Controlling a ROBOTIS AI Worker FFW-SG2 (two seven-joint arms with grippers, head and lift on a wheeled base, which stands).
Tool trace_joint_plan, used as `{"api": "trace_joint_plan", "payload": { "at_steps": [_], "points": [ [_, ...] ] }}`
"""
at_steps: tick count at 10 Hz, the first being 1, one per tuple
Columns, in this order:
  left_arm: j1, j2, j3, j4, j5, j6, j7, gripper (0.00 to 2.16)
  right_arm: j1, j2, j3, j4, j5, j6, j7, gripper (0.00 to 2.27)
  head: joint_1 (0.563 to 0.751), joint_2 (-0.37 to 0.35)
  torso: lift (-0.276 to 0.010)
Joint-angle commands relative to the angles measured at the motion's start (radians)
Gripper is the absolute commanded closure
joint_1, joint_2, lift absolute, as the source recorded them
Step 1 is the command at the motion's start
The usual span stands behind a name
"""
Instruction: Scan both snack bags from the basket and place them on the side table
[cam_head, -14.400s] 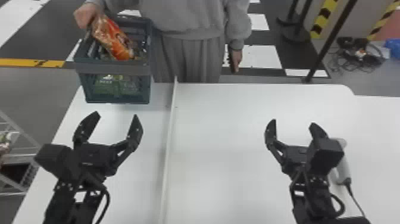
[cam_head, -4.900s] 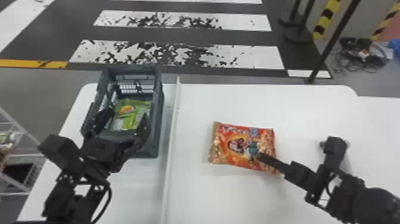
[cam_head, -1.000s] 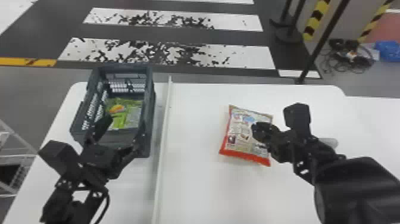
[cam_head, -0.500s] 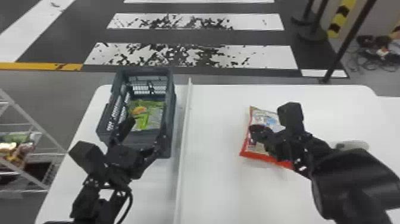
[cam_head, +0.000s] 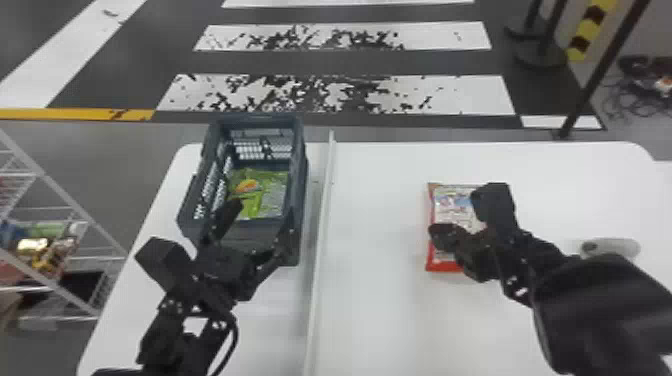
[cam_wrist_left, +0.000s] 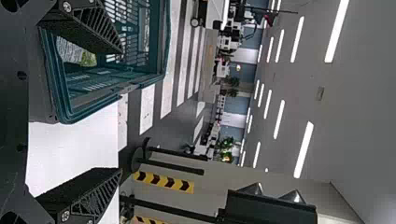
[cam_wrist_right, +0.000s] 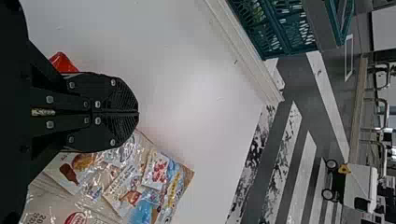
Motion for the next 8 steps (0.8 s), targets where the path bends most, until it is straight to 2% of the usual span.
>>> {"api": "trace_joint_plan", "payload": {
  "at_steps": [1, 5, 8],
  "points": [
    [-0.002, 0.000, -0.004, 0.002, -0.001, 0.000, 0.000, 0.10, 0.005, -0.004, -0.006, 0.000, 0.004, 0.002, 0.000, 2.25, 0.695, 0.082, -0.075],
    [-0.002, 0.005, -0.004, 0.001, 0.001, 0.000, -0.003, 0.10, 0.022, -0.003, -0.013, -0.058, -0.025, 0.029, 0.011, 2.25, 0.695, 0.070, -0.075],
    [0.001, 0.006, -0.005, -0.004, 0.001, 0.000, -0.006, 0.10, -0.007, 0.029, -0.059, -0.057, -0.056, -0.008, -0.011, 2.25, 0.695, 0.076, -0.075]
  ]
}}
